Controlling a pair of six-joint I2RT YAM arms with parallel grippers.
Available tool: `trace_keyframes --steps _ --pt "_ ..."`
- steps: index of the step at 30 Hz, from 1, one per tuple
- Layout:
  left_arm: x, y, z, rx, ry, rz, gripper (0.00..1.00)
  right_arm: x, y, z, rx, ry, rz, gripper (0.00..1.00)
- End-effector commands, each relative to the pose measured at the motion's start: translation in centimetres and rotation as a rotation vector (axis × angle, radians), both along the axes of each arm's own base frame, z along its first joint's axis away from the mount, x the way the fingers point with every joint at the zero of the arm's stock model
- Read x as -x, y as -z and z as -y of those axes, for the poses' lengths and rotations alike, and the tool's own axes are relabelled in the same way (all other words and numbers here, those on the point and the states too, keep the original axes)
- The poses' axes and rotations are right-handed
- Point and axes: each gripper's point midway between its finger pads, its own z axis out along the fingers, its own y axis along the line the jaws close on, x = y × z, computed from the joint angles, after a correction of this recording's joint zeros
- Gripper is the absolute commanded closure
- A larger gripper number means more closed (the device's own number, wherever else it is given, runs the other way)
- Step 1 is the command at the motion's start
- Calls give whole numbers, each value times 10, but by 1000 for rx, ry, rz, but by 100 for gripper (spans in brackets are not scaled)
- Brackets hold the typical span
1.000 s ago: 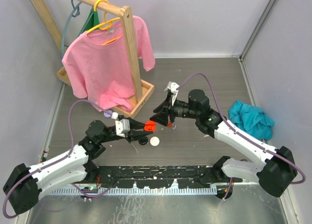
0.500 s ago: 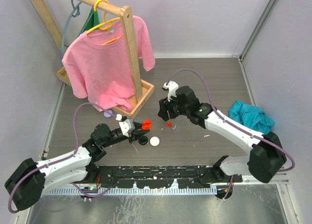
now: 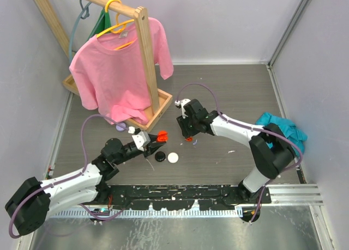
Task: Insert the wireless bluetooth earbuds into the charging case
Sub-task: Pick up the earbud from the center of the board.
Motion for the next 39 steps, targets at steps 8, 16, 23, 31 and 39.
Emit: trace_keyframes --steps 8,16,23,31,39 --pt "-1 -18 1 31 -1 55 100 -10 15 -1 83 -19 -45 57" --pt "0 -20 0 37 -1 58 100 -9 31 11 158 -2 -72 59" --pt "0 -19 1 33 4 52 100 -15 40 20 217 47 -77 61" --pt "0 -18 2 25 10 46 100 -8 37 15 182 20 -108 55" --pt "1 -17 3 22 17 42 100 -11 9 8 117 13 -57 52"
